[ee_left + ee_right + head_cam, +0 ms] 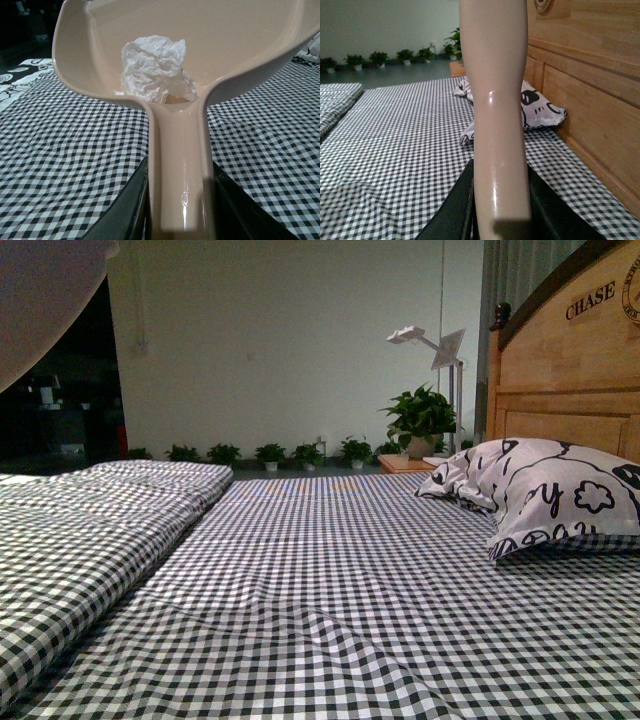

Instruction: Clean up trash

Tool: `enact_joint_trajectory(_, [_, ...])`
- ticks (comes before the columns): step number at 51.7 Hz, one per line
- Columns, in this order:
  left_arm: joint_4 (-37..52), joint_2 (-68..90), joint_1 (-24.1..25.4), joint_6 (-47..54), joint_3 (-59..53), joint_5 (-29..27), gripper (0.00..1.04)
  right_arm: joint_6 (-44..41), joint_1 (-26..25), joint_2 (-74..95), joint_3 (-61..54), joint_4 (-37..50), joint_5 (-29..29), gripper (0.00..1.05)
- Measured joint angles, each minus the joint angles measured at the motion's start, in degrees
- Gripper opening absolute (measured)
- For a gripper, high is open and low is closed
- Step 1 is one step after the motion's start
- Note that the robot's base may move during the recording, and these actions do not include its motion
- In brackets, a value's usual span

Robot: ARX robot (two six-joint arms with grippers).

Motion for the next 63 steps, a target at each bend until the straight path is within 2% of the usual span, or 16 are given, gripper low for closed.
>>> enact_joint_trajectory(63, [0.00, 0.00, 0.00, -0.39, 0.00, 0.00, 0.29, 0.00, 0.02, 0.02, 0.00, -0.04, 0.11, 0.21])
